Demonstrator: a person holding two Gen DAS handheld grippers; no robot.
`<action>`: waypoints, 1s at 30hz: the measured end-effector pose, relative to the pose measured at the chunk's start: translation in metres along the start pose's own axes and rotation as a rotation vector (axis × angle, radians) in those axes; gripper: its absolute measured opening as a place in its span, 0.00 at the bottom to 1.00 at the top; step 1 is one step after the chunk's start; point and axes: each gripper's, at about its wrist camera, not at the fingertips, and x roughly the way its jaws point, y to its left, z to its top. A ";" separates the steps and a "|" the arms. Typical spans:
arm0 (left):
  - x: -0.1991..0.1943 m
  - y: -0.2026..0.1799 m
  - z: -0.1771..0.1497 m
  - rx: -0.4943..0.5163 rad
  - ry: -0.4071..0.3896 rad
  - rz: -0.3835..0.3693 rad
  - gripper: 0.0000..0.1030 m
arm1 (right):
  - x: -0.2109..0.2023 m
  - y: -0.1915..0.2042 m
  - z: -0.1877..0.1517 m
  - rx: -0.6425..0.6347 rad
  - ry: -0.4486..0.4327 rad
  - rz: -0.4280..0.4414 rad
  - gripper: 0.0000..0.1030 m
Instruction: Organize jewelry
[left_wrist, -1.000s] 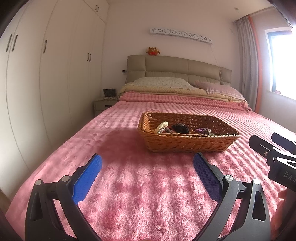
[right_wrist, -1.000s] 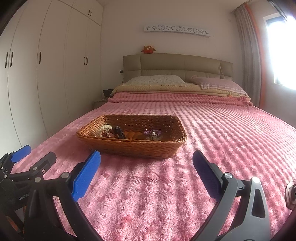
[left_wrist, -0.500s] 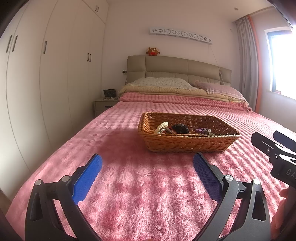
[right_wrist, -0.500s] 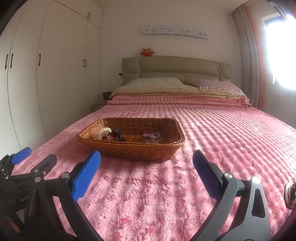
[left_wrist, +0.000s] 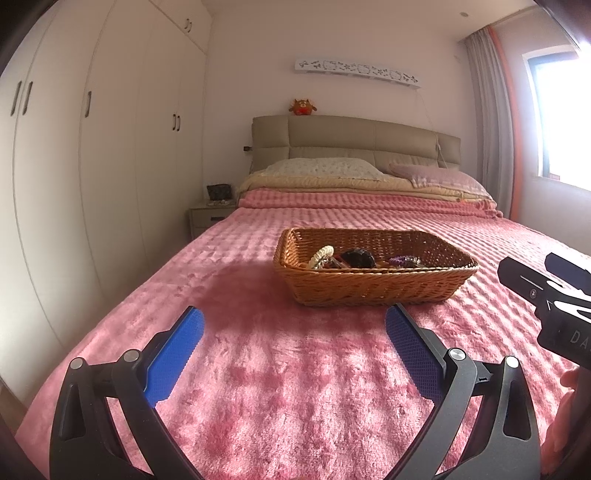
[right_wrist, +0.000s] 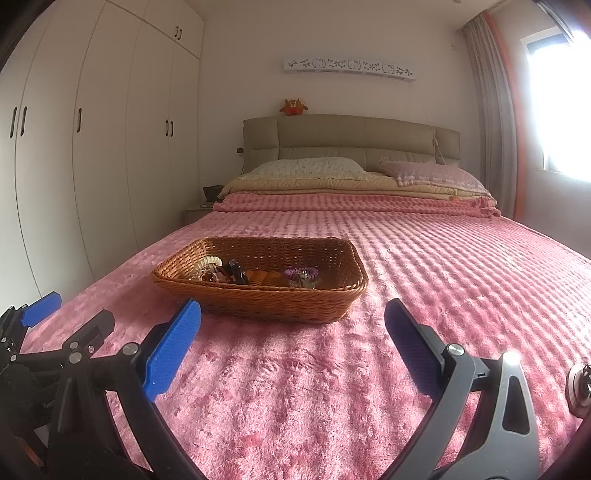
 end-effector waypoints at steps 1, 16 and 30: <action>0.000 0.000 0.000 0.000 0.001 0.000 0.93 | 0.000 0.000 0.000 0.000 0.000 0.000 0.92; -0.002 -0.001 0.000 0.000 -0.004 0.002 0.93 | 0.000 0.002 0.000 -0.004 -0.004 0.001 0.92; -0.003 0.000 0.000 -0.009 -0.008 0.002 0.93 | 0.000 0.003 0.000 -0.002 -0.001 0.004 0.92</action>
